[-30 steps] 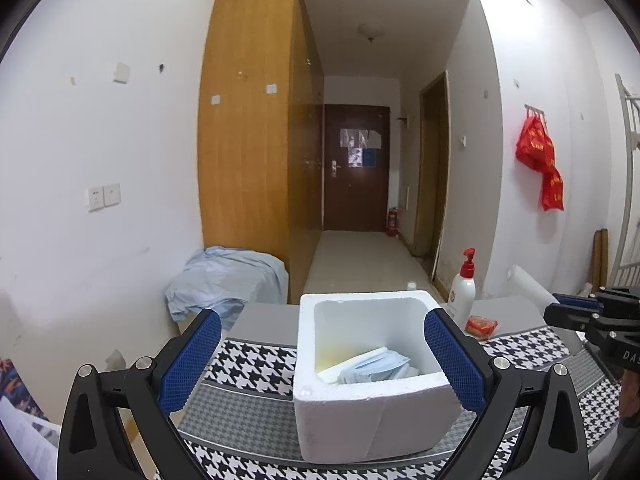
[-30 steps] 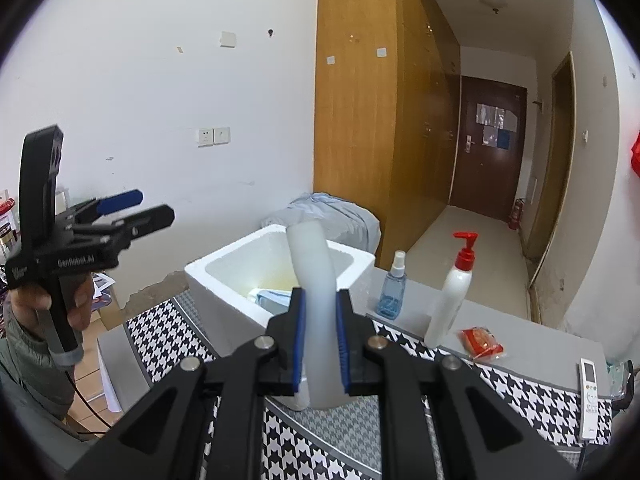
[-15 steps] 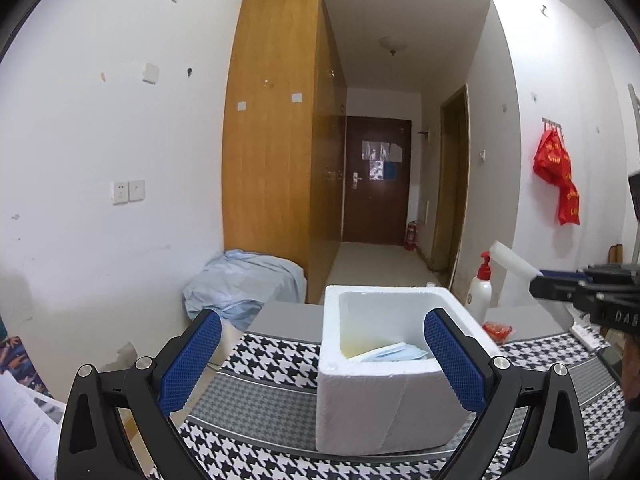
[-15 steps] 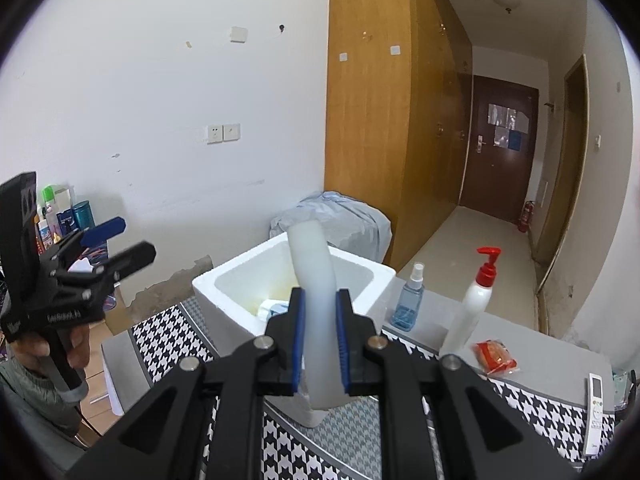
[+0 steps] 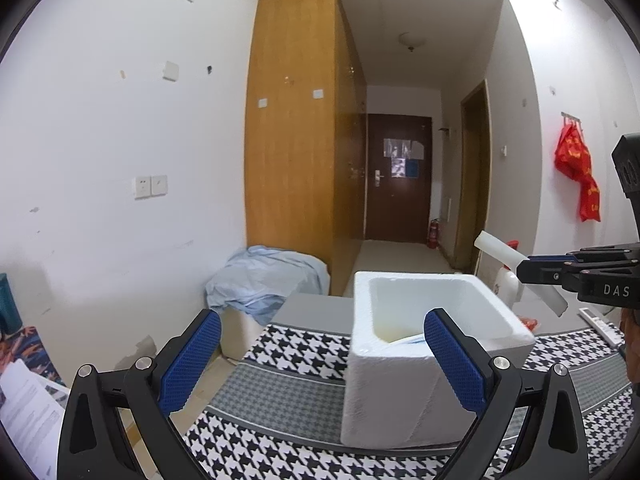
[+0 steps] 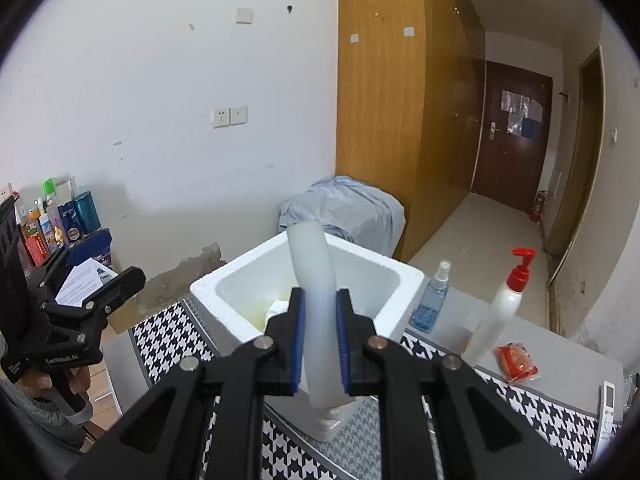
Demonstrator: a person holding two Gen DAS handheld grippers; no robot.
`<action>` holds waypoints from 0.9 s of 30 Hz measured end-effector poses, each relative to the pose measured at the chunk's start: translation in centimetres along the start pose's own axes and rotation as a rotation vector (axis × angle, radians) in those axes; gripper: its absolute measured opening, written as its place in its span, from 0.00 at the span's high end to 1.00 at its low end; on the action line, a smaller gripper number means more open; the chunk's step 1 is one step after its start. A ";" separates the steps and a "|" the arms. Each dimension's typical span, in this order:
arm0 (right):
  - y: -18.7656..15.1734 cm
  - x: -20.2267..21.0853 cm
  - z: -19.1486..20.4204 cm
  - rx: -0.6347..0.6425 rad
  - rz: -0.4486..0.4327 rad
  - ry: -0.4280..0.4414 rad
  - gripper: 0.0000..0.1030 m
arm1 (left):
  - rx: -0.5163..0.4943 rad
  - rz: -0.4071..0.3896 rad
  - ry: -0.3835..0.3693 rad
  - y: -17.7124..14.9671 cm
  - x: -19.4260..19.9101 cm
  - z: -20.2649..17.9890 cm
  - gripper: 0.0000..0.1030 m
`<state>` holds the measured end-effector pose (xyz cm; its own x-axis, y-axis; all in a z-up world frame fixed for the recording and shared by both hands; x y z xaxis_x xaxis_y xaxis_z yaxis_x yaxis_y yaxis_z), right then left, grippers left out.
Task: Organize soft objects
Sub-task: 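Carry the white foam stick over the foam box with the right tool, then lower the stick into the foam box and open the right tool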
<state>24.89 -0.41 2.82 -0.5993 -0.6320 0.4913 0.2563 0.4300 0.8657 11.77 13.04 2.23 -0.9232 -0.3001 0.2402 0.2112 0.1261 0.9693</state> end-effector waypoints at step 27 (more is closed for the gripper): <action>0.5 -7.9 2.3 0.040 0.137 0.034 0.73 | 0.042 0.029 0.076 -1.7 0.3 3.4 0.01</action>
Point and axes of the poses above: each gripper's, at about its wrist camera, not at the fingertips, and x roughly against the way its jaws point, z to its left, y to its top, the point moved 5 cm from there along -x, roughly the way its jaws point, and after that the axes turned 10 degrees about -y, right-handed, at the moved point
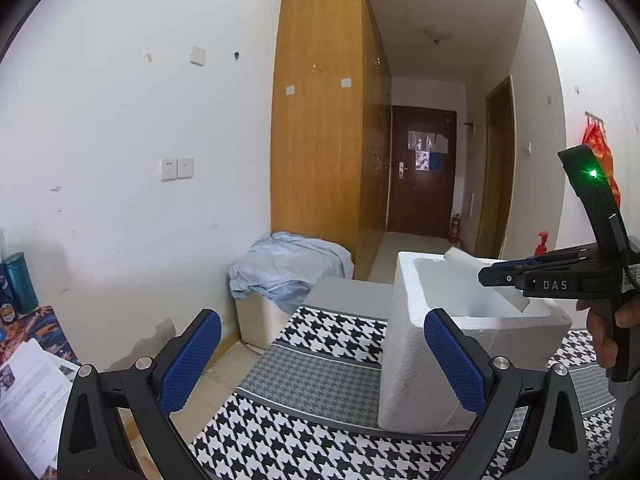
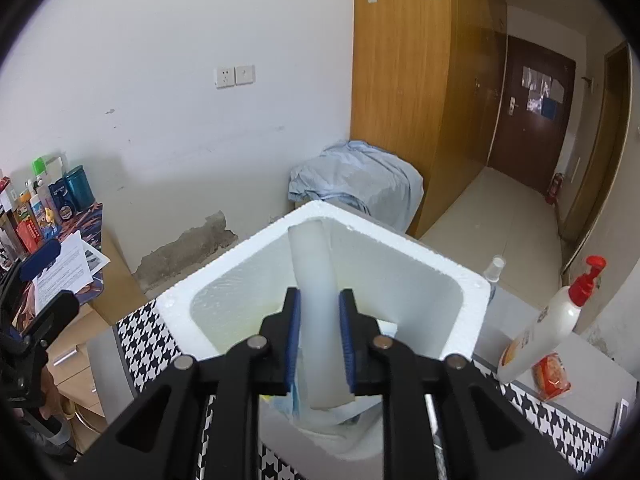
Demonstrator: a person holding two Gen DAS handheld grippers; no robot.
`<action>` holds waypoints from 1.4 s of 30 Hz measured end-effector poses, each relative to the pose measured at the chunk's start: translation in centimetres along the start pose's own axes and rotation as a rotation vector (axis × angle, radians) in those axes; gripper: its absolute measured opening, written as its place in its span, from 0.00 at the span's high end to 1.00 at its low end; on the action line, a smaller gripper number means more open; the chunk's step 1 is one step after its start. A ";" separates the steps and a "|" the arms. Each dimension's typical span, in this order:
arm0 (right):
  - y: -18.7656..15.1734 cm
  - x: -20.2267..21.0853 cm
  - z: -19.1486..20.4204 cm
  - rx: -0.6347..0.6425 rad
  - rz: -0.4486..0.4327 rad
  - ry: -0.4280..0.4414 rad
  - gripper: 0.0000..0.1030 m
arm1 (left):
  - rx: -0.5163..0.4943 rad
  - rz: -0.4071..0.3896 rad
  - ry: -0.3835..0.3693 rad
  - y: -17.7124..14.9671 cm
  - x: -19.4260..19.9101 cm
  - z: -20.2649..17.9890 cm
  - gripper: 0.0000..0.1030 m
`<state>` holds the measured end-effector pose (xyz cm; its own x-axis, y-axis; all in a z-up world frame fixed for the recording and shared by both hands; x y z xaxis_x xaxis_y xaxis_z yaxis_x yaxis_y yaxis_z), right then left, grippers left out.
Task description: Organize soft objects
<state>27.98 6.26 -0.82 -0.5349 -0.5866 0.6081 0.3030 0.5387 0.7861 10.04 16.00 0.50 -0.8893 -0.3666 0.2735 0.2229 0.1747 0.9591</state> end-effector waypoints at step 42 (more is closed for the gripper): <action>-4.4 11.7 -6.1 -0.212 -0.208 -0.091 0.01 | -0.033 -0.013 -0.148 2.3 1.5 -8.1 0.01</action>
Point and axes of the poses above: each gripper's, at about its wrist camera, not at the fingertips, and x roughly against the way its jaws point, z to its left, y to its top, the point moved 5 cm from there along -x, roughly the way its jaws point, and after that the axes turned 10 degrees about -y, right-handed, at the moved point
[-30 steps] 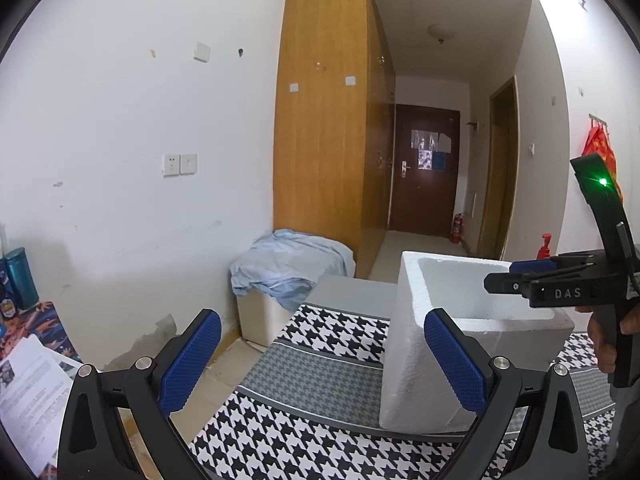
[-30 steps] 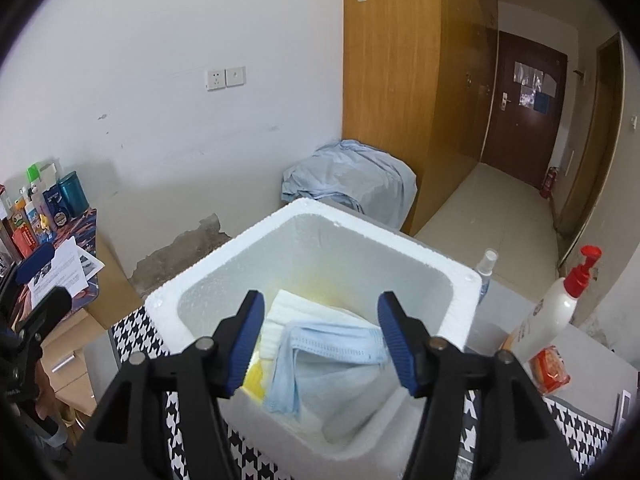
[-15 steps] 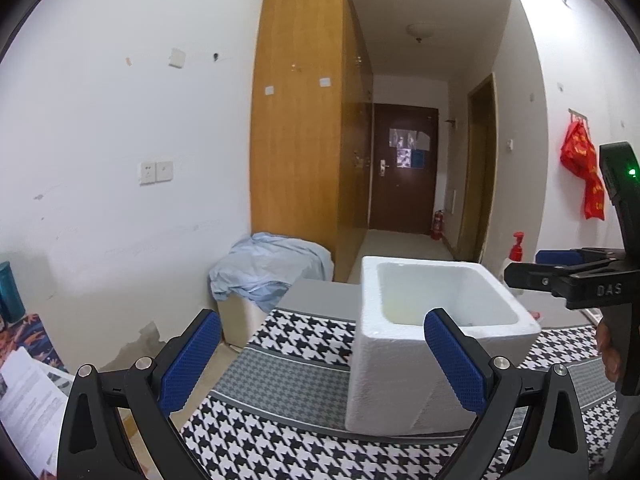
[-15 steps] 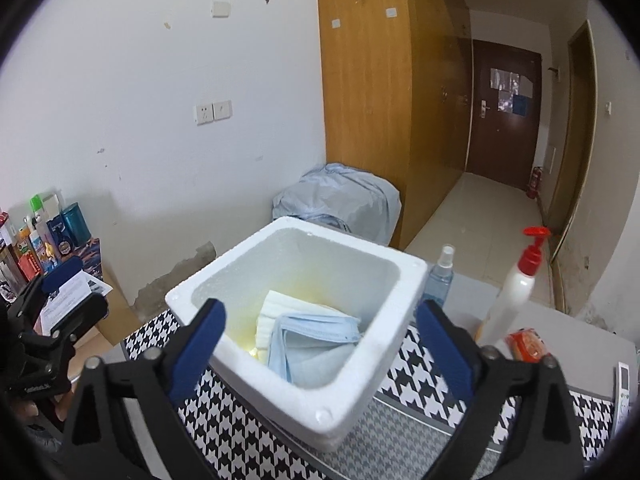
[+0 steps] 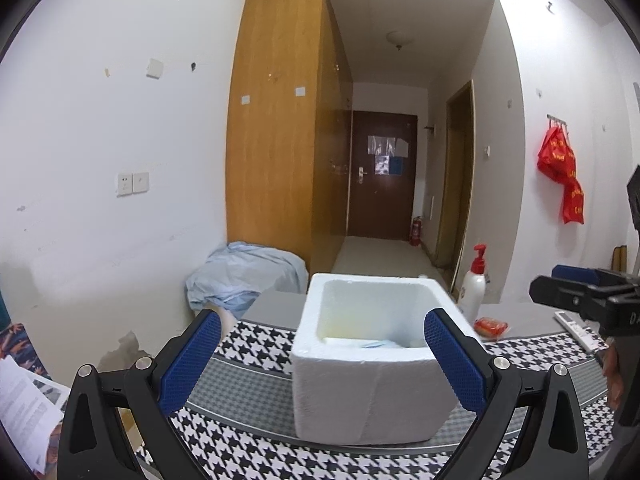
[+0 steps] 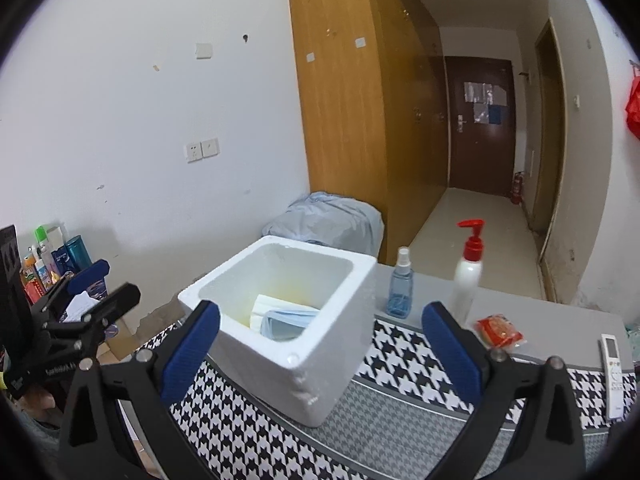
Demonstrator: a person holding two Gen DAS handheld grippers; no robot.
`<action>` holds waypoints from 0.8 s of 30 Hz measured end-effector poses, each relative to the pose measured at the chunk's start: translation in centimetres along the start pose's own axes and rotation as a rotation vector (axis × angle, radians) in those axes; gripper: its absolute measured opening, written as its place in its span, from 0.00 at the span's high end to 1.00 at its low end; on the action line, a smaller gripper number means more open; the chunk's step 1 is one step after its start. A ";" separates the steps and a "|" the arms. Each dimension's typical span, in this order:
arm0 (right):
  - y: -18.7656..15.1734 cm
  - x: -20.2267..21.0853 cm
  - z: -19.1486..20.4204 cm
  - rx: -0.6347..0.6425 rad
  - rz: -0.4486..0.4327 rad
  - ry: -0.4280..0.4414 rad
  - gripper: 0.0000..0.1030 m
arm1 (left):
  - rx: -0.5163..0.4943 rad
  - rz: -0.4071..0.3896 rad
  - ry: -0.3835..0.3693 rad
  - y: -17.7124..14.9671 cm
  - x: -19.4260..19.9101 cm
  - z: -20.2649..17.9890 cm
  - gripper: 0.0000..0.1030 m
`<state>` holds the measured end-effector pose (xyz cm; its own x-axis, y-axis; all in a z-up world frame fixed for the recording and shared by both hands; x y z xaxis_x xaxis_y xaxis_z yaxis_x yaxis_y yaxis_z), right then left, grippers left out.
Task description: Organize soft objects
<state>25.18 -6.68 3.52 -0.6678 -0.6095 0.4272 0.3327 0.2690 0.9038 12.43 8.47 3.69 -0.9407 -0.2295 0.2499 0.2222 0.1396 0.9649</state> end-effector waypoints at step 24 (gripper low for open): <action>-5.4 7.0 -0.9 -0.037 -0.161 -0.180 0.01 | -0.055 -0.080 -0.052 -1.0 2.7 -4.3 0.01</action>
Point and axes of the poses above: each gripper's, at about its wrist camera, not at the fingertips, and x roughly against the way its jaws point, z to its left, y to its top, the point moved 5 cm from there along -x, roughly the way its jaws point, and after that the axes turned 10 degrees about -y, right-handed, at the moved point
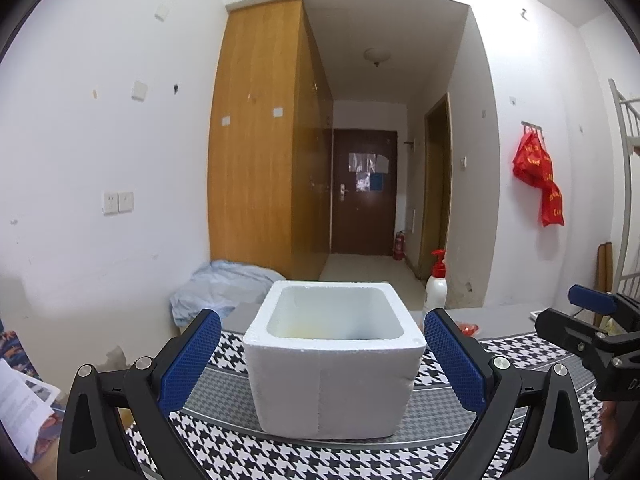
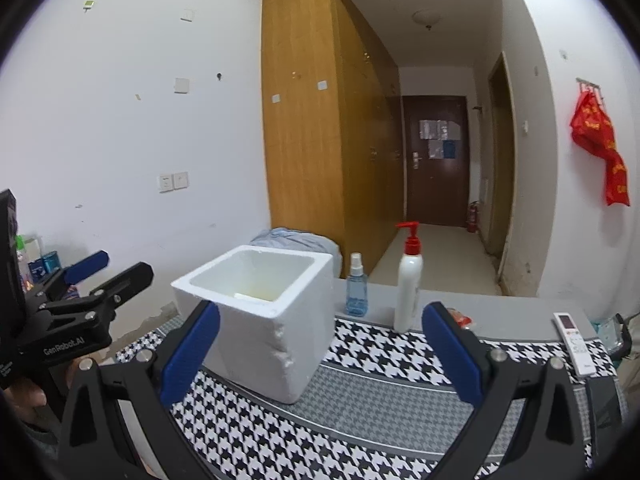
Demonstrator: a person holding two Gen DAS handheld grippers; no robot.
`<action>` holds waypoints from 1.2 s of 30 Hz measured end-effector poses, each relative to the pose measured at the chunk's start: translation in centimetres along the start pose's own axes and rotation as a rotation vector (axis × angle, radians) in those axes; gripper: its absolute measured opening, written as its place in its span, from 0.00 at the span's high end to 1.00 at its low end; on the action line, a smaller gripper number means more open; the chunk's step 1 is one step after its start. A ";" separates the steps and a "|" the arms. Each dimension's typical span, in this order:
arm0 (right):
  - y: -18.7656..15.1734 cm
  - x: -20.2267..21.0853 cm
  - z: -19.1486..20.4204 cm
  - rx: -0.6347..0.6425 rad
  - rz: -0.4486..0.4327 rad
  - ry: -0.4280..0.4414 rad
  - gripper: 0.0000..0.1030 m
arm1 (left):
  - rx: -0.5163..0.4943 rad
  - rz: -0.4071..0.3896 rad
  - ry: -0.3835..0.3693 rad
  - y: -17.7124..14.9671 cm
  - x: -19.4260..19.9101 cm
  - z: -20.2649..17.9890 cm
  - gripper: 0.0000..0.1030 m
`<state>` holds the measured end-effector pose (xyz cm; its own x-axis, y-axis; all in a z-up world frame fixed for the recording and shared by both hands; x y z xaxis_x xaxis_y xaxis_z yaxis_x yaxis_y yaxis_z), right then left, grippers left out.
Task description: Organize soft objects
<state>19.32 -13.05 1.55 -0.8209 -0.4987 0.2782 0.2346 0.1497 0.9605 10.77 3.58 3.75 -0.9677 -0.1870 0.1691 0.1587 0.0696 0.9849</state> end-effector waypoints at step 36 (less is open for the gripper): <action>-4.7 1.4 -0.5 -0.037 0.009 0.012 0.01 | -0.013 0.018 -0.013 -4.3 0.9 -0.9 0.01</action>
<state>17.31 -14.90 -2.60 -0.8122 -0.5078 0.2871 0.2614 0.1232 0.9573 9.35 2.25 -0.28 -0.9671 -0.1727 0.1869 0.1790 0.0603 0.9820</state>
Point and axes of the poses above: each gripper's, at about its wrist camera, not at the fingertips, and x roughly against the way its jaws point, z to its left, y to its top, the point moved 5 cm from there along -x, roughly the way its jaws point, and after that the axes turned 10 degrees about -y, right-handed, at the moved point
